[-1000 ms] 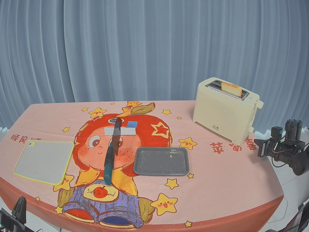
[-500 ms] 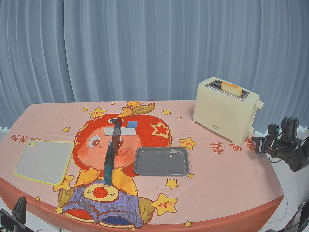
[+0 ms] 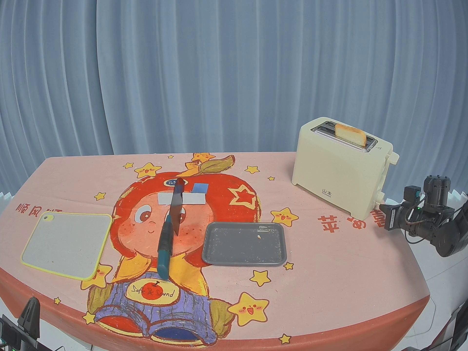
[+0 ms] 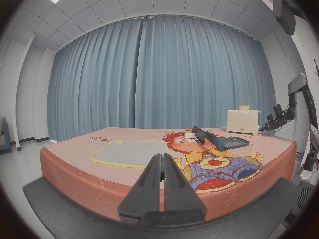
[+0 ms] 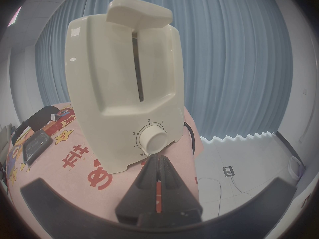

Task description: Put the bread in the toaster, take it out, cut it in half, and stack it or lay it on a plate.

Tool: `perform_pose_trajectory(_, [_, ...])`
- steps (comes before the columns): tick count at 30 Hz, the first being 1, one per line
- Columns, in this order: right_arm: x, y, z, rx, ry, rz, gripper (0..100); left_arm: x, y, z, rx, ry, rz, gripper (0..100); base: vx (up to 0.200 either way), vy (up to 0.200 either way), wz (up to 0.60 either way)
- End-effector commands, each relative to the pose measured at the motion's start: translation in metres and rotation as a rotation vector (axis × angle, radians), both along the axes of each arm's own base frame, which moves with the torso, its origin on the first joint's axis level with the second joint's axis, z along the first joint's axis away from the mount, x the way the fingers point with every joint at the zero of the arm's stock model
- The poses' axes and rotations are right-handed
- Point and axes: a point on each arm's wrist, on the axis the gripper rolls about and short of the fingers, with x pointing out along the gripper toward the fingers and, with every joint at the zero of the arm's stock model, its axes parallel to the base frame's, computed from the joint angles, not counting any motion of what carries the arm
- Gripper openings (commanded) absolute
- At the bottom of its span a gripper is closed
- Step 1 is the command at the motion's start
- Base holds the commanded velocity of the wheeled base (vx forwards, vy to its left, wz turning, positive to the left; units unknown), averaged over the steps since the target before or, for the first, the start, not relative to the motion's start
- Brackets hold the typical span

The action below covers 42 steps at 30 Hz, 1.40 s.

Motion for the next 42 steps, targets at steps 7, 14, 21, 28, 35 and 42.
perform_pose_trajectory(7, [0.0,0.0,-0.001,0.0,0.002,0.002,0,0.0,0.0,-0.005,0.0,0.001,0.001,0,0.0,0.0,0.0])
perform_pose_trajectory(14, [-0.002,0.005,0.001,0.0,-0.003,0.016,0,0.0,0.0,-0.005,0.0,0.001,0.001,0,0.0,0.0,0.0])
perform_pose_trajectory(21, [-0.004,0.008,0.005,0.002,-0.013,0.026,0,0.0,0.0,-0.005,0.0,0.001,0.001,0,0.0,0.0,0.0])
perform_pose_trajectory(28, [-0.005,0.008,0.008,0.002,-0.024,0.024,0,0.0,0.0,-0.005,0.0,0.001,0.001,0,0.0,0.0,0.0])
perform_pose_trajectory(35, [-0.005,0.007,0.008,0.003,-0.023,0.02,0,0.0,0.0,-0.005,0.0,0.001,0.001,0,0.0,0.0,0.0])
perform_pose_trajectory(42, [-0.006,0.008,0.013,0.003,-0.04,0.023,0,0.0,0.0,-0.005,0.0,0.001,0.001,0,0.0,0.0,0.0])
